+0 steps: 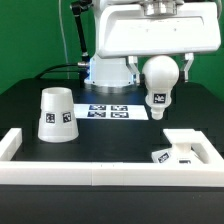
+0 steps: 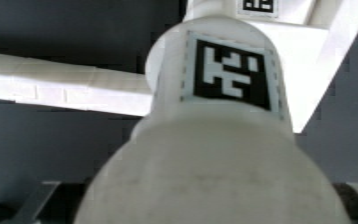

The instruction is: Assemble lamp

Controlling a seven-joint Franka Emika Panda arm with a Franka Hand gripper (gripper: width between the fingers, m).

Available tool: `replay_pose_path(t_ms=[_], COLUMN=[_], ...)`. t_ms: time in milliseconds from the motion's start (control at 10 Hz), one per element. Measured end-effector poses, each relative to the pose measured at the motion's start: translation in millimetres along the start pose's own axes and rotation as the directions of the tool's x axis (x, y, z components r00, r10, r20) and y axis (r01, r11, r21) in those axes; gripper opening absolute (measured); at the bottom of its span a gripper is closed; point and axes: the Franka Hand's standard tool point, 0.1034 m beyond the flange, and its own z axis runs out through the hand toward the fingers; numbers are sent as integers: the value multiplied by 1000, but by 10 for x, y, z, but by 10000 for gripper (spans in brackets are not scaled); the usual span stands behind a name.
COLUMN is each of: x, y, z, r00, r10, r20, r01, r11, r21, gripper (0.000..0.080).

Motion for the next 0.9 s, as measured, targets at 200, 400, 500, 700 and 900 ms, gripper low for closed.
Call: replay_pose_path(t_ms=[200,400,500,700,900], x=[-73,5,46,90,86], y=[19,-127,-187,-277,-277], z=[26,53,68,77,82], r00=[999,997,995,991,991], r10=[-6,-31,-49,-88,-88], r20=[-47,-71,-83,-100,-99], r01=[5,30,47,87,86], r11=[1000,999,999,996,996], r21=[-21,-17,-17,-19,-19], gripper=[578,578,578,578,578])
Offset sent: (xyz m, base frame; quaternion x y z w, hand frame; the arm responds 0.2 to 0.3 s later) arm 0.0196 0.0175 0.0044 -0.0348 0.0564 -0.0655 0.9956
